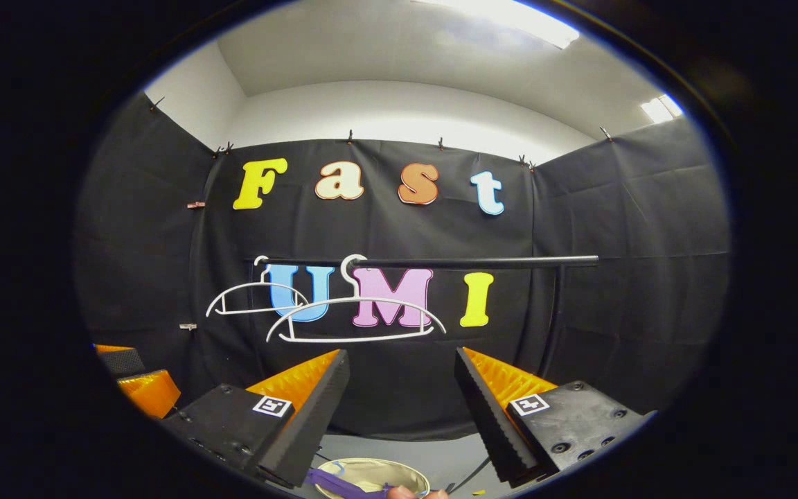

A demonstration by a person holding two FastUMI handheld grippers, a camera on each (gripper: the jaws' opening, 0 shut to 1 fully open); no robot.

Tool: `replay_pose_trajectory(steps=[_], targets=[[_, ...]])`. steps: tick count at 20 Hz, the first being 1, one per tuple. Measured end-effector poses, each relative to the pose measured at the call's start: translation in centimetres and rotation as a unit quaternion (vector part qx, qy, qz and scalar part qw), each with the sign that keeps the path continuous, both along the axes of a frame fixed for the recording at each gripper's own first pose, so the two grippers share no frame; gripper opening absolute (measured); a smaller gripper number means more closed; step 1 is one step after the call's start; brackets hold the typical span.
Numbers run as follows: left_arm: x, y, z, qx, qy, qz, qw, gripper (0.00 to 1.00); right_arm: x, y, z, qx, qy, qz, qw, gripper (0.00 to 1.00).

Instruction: Grasp the clothes on the hanger with both hands and then place them into the laundry hamper below.

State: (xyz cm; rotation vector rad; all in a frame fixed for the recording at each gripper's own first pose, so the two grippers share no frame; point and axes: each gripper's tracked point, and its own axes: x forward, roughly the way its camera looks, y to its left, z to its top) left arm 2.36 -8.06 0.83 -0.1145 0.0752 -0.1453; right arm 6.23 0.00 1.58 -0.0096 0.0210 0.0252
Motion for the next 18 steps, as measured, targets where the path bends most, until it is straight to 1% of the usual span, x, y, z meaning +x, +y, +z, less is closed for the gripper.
replay_pose_trajectory(steps=[1, 3, 5, 6, 8, 16, 18], targets=[[0.1, -0.1, 0.0, 0.001, 0.001, -0.001, 1.000, 0.95, 0.0, 0.0, -0.1, 0.000, 0.000, -0.001, 1.000, 0.96], [0.3, -0.1, -0.2, 0.003, 0.003, -0.001, 1.000, 0.95, 0.2, -0.1, -0.2, 0.001, 0.001, -0.002, 1.000, 0.99], [0.4, -0.2, -0.3, 0.005, 0.004, -0.002, 1.000, 0.95, 0.3, 0.2, -0.3, 0.004, 0.002, -0.002, 1.000, 0.97], [0.4, -0.2, -0.4, 0.005, 0.004, -0.002, 1.000, 0.95, 0.3, 0.3, -0.3, 0.004, 0.002, -0.001, 1.000, 0.99], [0.4, -0.2, -0.6, 0.007, 0.006, -0.004, 1.000, 0.95, 0.4, 0.4, -0.4, 0.003, 0.003, -0.001, 1.000, 0.97], [0.1, 0.0, -1.0, 0.011, 0.010, -0.008, 1.000, 0.95, 0.3, 0.5, -1.3, 0.011, 0.011, -0.006, 1.000, 0.97], [0.1, 0.0, -1.1, 0.010, 0.011, -0.009, 1.000, 0.95, 0.2, 0.7, -1.3, 0.011, 0.011, -0.004, 1.000, 0.99]])
